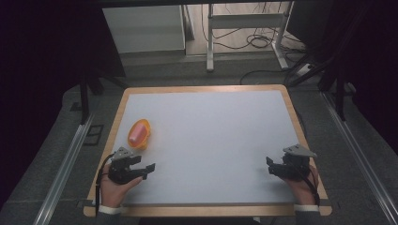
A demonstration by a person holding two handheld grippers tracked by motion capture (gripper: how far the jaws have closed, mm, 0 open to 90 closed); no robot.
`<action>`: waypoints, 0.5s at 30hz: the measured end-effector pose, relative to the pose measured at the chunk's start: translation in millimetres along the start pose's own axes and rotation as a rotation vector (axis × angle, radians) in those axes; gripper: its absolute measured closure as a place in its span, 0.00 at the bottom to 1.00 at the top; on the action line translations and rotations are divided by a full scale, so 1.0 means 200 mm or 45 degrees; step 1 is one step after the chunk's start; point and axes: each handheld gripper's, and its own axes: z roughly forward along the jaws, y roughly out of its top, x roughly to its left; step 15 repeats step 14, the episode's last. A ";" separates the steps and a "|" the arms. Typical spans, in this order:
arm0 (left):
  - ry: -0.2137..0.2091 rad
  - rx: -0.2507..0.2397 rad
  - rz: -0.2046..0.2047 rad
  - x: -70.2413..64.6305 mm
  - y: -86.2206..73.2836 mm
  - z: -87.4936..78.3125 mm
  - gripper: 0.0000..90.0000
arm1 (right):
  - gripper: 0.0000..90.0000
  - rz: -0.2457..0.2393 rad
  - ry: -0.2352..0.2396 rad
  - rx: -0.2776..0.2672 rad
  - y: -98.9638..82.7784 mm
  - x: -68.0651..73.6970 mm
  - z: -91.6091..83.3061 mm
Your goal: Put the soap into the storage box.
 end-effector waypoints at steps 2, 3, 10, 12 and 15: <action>0.000 0.003 -0.001 0.00 0.00 0.00 0.31 | 0.12 -0.002 0.003 -0.004 0.00 0.00 0.00; 0.001 0.003 -0.002 0.00 0.00 0.00 0.31 | 0.12 -0.002 0.001 -0.004 0.00 0.00 0.00; 0.003 0.005 -0.010 0.02 0.01 0.01 0.31 | 0.12 -0.003 -0.008 -0.013 -0.01 -0.01 -0.02; 0.004 0.006 -0.010 0.02 0.01 0.01 0.31 | 0.12 -0.001 -0.007 -0.022 -0.01 0.00 -0.02; 0.002 0.004 -0.011 0.02 0.01 0.00 0.30 | 0.12 -0.002 0.014 -0.032 0.00 0.01 -0.02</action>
